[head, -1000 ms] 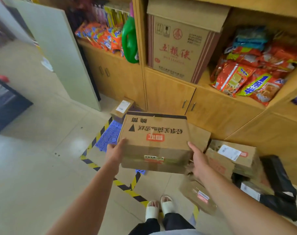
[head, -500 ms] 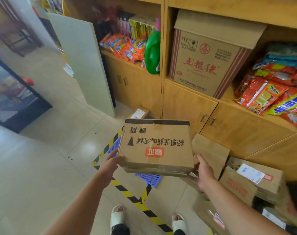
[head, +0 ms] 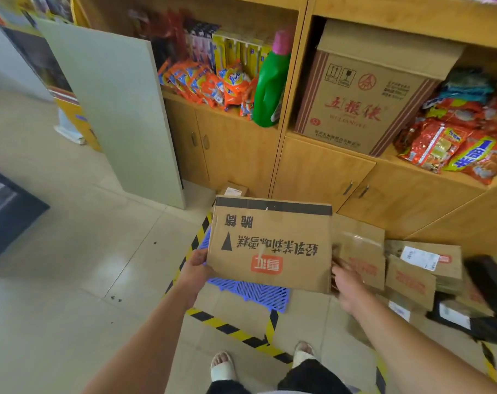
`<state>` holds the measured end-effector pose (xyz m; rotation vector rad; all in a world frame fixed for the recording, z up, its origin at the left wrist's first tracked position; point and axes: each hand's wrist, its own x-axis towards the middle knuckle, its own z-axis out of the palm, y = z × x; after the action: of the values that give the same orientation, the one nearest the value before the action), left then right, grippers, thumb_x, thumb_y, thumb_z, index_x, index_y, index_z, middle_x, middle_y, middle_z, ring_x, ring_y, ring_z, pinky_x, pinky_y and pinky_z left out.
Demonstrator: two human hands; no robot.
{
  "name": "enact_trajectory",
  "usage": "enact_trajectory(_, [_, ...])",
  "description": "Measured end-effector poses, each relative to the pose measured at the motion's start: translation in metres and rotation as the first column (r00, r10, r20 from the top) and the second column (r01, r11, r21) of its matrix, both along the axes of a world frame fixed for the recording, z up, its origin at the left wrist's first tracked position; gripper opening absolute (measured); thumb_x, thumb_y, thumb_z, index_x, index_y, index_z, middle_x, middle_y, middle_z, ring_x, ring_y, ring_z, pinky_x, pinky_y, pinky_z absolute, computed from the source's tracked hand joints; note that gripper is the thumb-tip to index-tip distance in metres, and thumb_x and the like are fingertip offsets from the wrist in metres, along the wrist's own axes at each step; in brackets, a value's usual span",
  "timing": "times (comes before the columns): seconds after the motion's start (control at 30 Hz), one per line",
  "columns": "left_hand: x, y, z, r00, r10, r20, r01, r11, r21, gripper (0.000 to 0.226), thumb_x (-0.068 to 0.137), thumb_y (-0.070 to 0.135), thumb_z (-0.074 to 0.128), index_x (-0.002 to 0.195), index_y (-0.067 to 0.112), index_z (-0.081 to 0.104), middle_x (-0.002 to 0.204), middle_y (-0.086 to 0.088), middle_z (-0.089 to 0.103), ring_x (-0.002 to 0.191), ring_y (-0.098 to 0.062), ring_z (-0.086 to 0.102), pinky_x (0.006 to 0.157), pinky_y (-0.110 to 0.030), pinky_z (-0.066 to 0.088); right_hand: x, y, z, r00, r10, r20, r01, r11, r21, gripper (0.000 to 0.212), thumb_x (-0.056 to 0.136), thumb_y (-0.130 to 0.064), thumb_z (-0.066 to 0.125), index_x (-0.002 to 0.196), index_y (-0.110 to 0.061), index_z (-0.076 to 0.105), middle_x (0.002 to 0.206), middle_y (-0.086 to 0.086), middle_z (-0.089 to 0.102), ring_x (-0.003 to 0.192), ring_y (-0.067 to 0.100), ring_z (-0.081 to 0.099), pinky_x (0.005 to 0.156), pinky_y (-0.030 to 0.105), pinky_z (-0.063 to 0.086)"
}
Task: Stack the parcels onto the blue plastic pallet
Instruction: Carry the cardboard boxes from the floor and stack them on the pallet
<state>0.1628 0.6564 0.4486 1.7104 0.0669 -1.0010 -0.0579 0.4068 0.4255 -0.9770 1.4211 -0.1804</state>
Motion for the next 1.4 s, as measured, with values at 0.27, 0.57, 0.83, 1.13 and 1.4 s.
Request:
enact_trajectory(0.27, [0.041, 0.009, -0.009, 0.997, -0.079, 0.014, 0.078, 0.994, 0.071, 0.045, 0.074, -0.014, 0.065, 0.104, 0.018, 0.06, 0.121, -0.004, 0.065, 0.114, -0.028, 0.06, 0.091, -0.046, 0.051, 0.028, 0.022, 0.003, 0.998, -0.063, -0.008, 0.064, 0.996, 0.059, 0.053, 0.099, 0.008, 0.032, 0.131, -0.027, 0.055, 0.11, 0.011, 0.065, 0.081, 0.021, 0.059, 0.069, 0.034, 0.046])
enact_trajectory(0.57, [0.083, 0.006, -0.007, 0.995, -0.054, 0.088, 0.038, 0.985, 0.169, 0.037, 0.083, -0.018, 0.05, 0.115, 0.002, 0.049, 0.112, -0.01, 0.064, 0.094, -0.027, 0.063, 0.072, -0.035, 0.049, 0.078, 0.021, -0.02, 0.995, -0.056, 0.089, 0.043, 0.989, 0.142, 0.063, 0.088, 0.02, 0.028, 0.13, -0.015, 0.059, 0.112, 0.013, 0.063, 0.083, 0.026, 0.058, 0.07, 0.036, 0.045])
enact_trajectory(0.83, [0.131, -0.006, -0.03, 0.992, -0.126, 0.02, 0.12, 0.971, 0.205, 0.04, 0.086, -0.014, 0.051, 0.118, 0.01, 0.057, 0.116, -0.008, 0.066, 0.102, -0.026, 0.063, 0.071, -0.032, 0.049, 0.099, 0.025, -0.034, 0.994, -0.097, 0.049, 0.086, 0.977, 0.193, 0.06, 0.088, 0.014, 0.029, 0.124, -0.02, 0.063, 0.091, 0.011, 0.065, 0.075, 0.026, 0.053, 0.064, 0.033, 0.041])
enact_trajectory(1.13, [0.207, -0.063, -0.082, 0.951, -0.228, -0.207, 0.26, 0.955, 0.145, 0.048, 0.082, 0.014, 0.063, 0.129, 0.021, 0.058, 0.123, -0.011, 0.064, 0.115, -0.029, 0.057, 0.092, -0.038, 0.041, 0.137, 0.038, -0.052, 0.952, -0.298, -0.07, 0.306, 0.924, 0.23, 0.023, 0.099, -0.046, 0.051, 0.1, -0.03, 0.067, 0.102, -0.003, 0.069, 0.095, 0.018, 0.06, 0.103, 0.048, 0.036])
enact_trajectory(1.4, [0.26, -0.102, -0.193, 0.88, -0.36, -0.309, 0.425, 0.887, 0.178, 0.047, 0.086, 0.004, 0.056, 0.121, 0.034, 0.063, 0.118, -0.005, 0.067, 0.101, -0.022, 0.062, 0.069, -0.039, 0.053, 0.196, 0.031, -0.134, 0.918, -0.389, -0.08, 0.397, 0.897, 0.195, 0.012, 0.098, -0.022, 0.054, 0.098, -0.025, 0.066, 0.087, -0.003, 0.067, 0.071, 0.013, 0.061, 0.053, 0.022, 0.045])
